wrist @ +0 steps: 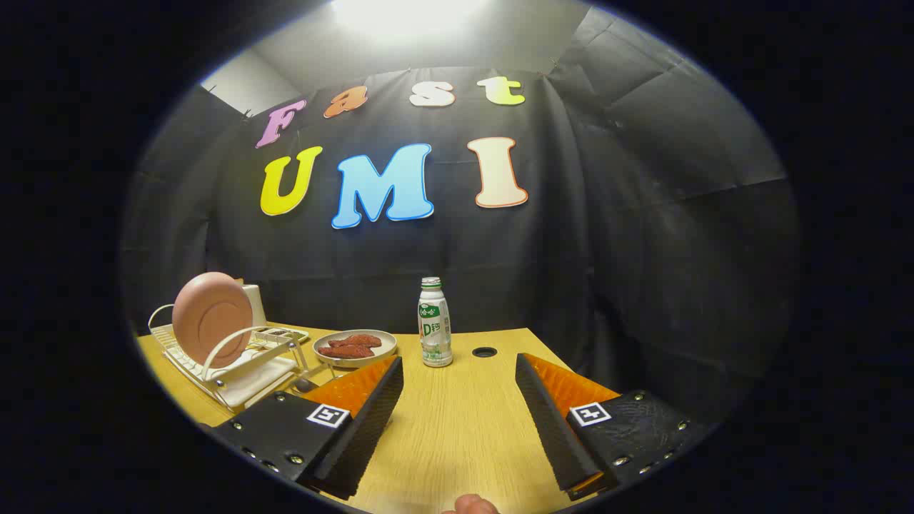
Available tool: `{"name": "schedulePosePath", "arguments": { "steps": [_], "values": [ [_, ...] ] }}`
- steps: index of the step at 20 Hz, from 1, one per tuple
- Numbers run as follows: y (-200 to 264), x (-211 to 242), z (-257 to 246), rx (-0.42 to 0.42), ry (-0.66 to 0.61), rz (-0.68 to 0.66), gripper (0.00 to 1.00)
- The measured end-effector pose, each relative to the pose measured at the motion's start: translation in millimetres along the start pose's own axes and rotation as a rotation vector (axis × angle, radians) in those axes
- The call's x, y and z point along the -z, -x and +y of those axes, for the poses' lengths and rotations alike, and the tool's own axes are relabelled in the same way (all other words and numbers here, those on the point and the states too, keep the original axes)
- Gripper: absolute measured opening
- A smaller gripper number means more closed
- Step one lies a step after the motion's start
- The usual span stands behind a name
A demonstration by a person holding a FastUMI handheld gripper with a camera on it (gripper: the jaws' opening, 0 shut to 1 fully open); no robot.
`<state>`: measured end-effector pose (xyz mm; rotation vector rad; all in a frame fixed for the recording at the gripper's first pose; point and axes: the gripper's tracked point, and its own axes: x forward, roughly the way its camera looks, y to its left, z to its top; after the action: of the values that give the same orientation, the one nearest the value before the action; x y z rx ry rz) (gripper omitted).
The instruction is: Take the plate from the dish rack, then take the spoon from the basket and place it into the plate.
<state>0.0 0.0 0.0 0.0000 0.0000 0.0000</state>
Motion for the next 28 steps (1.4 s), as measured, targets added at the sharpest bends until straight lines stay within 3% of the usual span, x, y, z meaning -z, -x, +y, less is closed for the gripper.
{"name": "schedulePosePath", "arguments": {
  "steps": [5, 14, 23, 28],
  "values": [
    [23, -63, 26, 0.036, -0.005, -0.017, 0.97],
    [51, -129, 116, 0.110, 0.063, -0.018, 0.96],
    [54, -155, 202, 0.065, 0.062, -0.038, 0.96],
    [33, -158, 245, 0.011, 0.065, 0.026, 0.96]
  ]
}}
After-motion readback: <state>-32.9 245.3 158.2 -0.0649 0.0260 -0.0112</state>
